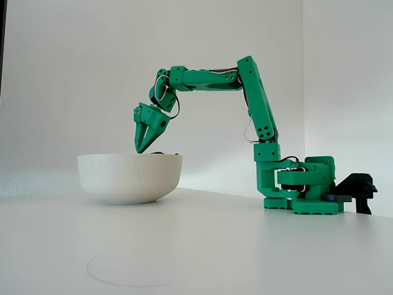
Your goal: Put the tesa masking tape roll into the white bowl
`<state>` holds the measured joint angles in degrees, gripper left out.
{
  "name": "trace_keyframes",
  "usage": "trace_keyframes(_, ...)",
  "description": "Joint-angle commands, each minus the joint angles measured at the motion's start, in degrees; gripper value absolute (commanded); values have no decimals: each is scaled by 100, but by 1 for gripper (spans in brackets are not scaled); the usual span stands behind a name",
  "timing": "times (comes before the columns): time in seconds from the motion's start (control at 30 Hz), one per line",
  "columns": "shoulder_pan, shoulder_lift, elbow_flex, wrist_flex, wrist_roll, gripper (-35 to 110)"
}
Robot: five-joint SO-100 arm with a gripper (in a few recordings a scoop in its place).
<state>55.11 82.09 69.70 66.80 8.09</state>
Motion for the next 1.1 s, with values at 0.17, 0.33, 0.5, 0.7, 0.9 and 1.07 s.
trace_keyframes(0.17,-1116,677,-2083,1512,272,-8)
trace_keyframes(0.33,-2549,1415,-2074,2364,387,-8)
trace_keyframes(0.5,-3858,2030,-1723,3208,439,-8)
trace_keyframes(0.7,-4992,4148,879,2742,325,-8)
trace_keyframes(0.9,-5458,6170,3428,2408,132,-8)
trace_keyframes(1.07,-5493,7743,5528,1951,-44,-8)
